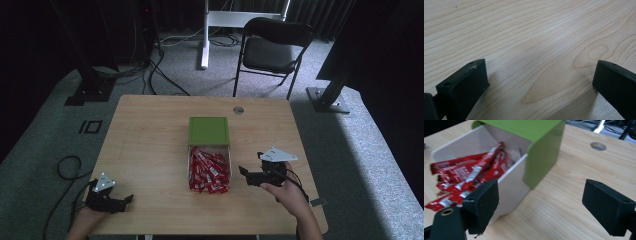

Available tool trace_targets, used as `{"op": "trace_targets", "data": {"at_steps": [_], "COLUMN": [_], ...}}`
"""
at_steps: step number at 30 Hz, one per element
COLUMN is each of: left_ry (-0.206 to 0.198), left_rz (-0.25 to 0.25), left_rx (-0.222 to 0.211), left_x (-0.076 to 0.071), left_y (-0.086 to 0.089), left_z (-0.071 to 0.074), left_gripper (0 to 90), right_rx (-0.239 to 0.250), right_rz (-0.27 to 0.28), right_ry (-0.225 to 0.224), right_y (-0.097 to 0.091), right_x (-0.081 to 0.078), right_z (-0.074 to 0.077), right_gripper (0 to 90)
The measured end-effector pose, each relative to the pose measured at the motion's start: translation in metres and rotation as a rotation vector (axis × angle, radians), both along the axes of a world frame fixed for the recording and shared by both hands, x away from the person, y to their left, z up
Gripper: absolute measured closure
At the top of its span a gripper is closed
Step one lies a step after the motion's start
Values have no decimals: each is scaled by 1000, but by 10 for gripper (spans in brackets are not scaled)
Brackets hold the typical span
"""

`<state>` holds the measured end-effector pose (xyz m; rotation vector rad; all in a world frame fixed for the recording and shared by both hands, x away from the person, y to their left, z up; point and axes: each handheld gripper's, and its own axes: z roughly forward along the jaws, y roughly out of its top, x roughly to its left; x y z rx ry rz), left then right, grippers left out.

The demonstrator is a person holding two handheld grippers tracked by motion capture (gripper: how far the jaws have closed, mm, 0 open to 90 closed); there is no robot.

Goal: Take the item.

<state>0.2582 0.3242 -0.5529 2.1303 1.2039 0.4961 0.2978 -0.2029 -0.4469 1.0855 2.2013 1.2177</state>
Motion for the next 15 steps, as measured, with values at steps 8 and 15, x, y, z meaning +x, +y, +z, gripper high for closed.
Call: {"op": "trace_targets", "data": {"at_steps": [8, 15], "left_ry": [0, 0], "left_rz": [0, 0], "left_rx": [0, 0], "left_x": [0, 0], "left_y": [0, 0], "left_z": [0, 0], "left_gripper": [7, 8], "right_rx": [3, 17], "right_rz": [39, 74], "right_ry": [-7, -11], "right_y": [17, 32], "right_x": [2, 5], "right_z": [5, 8], "right_gripper": [139, 139]}}
